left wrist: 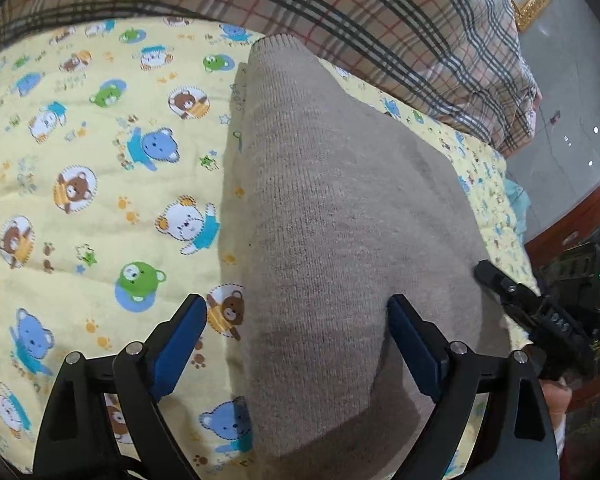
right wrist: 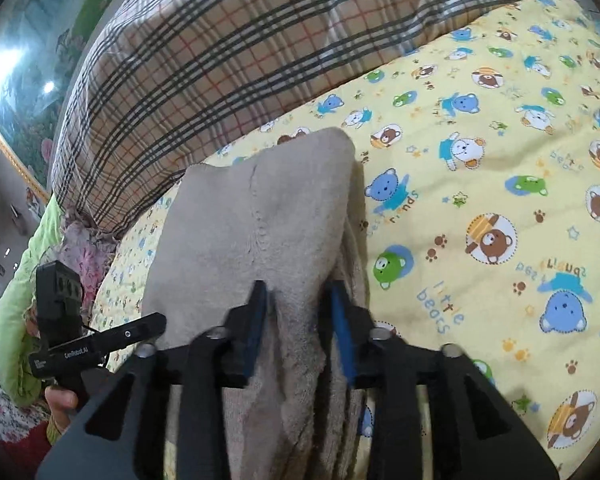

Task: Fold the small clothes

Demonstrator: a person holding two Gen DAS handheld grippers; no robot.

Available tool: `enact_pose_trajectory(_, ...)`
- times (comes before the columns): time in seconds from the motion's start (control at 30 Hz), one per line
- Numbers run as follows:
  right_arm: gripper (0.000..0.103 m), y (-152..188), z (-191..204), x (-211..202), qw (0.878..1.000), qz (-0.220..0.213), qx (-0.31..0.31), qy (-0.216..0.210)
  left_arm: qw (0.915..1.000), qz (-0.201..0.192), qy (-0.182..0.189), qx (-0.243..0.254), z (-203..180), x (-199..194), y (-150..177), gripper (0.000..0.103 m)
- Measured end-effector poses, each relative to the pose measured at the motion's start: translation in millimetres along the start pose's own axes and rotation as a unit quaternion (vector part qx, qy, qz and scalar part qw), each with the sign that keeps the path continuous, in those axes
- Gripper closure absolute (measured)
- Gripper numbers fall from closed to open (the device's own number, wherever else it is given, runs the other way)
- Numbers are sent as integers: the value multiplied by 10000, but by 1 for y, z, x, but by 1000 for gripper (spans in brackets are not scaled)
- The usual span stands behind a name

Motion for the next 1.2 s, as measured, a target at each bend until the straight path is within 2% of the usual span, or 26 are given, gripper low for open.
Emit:
enact_pose_trajectory(0.1, 62, -1, -6, 6, 9999, 88, -30, 51, 9993, 79, 306, -198, 1, 3, 1, 11)
enact_pose_trajectory(0.17, 54, -2, -12, 9, 9998, 146, -60, 97, 9988, 133, 411, -229, 2, 7, 2, 11)
enact_pose_trajectory(0.27, 51, -1, -20, 12, 9996, 261, 23, -41, 9982, 156, 535, -241, 2, 13, 1, 11)
enact_pose_trajectory(0.4, 50, 3, -24, 31, 9977, 576, 245, -272, 9965, 163, 779, -271, -3, 22, -2, 20)
enact_pose_trajectory(0.5, 48, 3, -20, 47, 9957, 734, 349, -435, 9949, 101, 871, -504, 0, 28, -5, 28)
enact_pose_trajectory(0.53, 52, 3, -20, 51, 9946, 787, 463, -492, 9946, 90, 882, -544, 1, 27, -6, 31)
enact_pose_trajectory(0.57, 67, 2, -18, 54, 9933, 844, 565, -553, 9942, 57, 893, -591, 1, 25, -7, 38)
enact_pose_trajectory(0.63, 72, 4, -11, 52, 9923, 857, 663, -605, 9932, -7, 958, -666, 2, 18, -9, 47)
enact_pose_trajectory(0.73, 75, 2, 11, 37, 9917, 639, 676, -885, 9909, -161, 1095, -761, 2, -6, -9, 51)
enact_pose_trajectory(0.9, 75, 17, 77, 12, 9866, 607, 463, -1442, 9910, -596, 987, -679, 23, -88, 1, 52)
enact_pose_trajectory(1.07, 75, 57, 142, 7, 9710, 857, 381, -2199, 9911, -841, 696, -764, 75, -176, 24, 52)
enact_pose_trajectory(1.2, 75, 96, 189, 33, 9594, 1240, 224, -2523, 9903, -1005, 405, -871, 118, -213, 38, 52)
Point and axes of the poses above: each gripper's, at about its wrist camera, not at the fingertips, and x roughly the way its jaws point, z to its left, y to its underside, the point moved 3 cm from there along x, roughly the way its jaws point, and after that the axes turned 12 degrees about -z, right-handed, at the moved point
